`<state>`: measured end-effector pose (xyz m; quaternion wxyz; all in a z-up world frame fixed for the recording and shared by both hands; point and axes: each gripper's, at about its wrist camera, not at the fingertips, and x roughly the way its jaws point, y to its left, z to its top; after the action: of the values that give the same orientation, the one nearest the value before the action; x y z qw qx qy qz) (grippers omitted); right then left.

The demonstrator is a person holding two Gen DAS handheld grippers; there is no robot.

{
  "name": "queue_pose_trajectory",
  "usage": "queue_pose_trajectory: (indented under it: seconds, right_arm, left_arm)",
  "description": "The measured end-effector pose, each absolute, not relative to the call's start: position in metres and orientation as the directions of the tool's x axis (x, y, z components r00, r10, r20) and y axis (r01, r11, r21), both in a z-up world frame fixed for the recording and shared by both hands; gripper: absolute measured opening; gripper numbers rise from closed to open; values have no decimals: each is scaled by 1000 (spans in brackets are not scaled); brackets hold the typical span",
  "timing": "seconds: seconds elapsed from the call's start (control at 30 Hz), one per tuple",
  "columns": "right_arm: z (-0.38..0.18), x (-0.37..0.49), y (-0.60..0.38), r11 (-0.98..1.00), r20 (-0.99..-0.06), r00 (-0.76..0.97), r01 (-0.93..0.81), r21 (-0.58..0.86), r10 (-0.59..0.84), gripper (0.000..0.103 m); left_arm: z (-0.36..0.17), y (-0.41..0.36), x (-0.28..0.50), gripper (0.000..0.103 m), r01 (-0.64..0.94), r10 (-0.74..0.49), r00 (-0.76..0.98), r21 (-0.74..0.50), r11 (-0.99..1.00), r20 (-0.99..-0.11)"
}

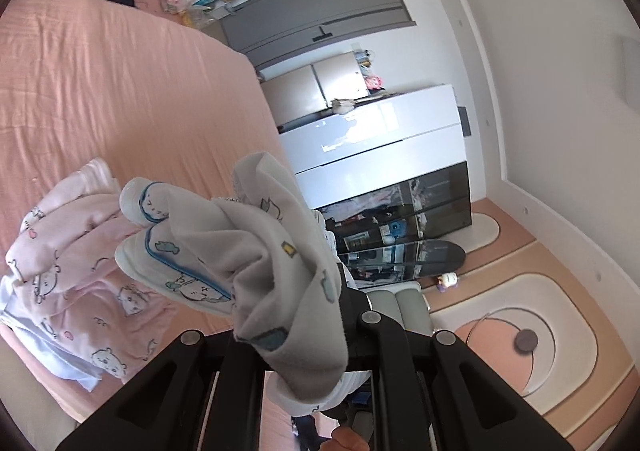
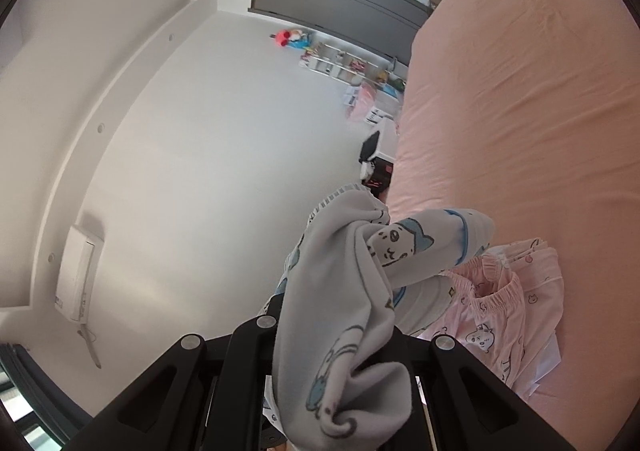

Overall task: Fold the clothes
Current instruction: 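Lower the pants onto the pink clothes with both grippers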

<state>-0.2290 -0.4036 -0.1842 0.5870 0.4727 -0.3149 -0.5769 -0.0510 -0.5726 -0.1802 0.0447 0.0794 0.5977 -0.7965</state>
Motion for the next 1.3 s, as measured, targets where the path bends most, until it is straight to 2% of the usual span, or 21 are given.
queue_pose_trajectory:
  seconds: [0.17,0.4,0.7,0.83,1.07,1.17,1.3]
  right_arm:
    - [-184,-234,-427,-134,-205,142,396,908,-968,9]
    - [-174,-245,-439,-113,-193,141,439,891,-971,11]
    - [-211,-251,-452,-195,-288,157,437,878,-945,11]
    - [-225,-252,-457,-218,-312,165,424,879,-936,11]
    - [-192,-249,-466,-200,-314,136,524,828,-940,11]
    - [-203,-254,-465,-213,-318,156,469,857,-935,11]
    - [-240,-251,-459,-268,-371,190,416,869,-909,11]
  left_arm:
    - [-183,-588,-54,9,170,12,-984,-956,-239,-178]
    - [-158,-592,-69,9,193,4,-978,-921,-337,-207]
    - [-201,-598,-71,9,266,-3,-960,-912,-311,-279]
    - [-214,-605,-65,9,242,-8,-969,-933,-266,-249]
    - [-206,-615,-61,9,204,-24,-979,-943,-262,-205]
    - [-216,-613,-59,9,232,-23,-972,-934,-270,-234]
    - [-252,-611,-52,9,294,-13,-954,-930,-223,-298]
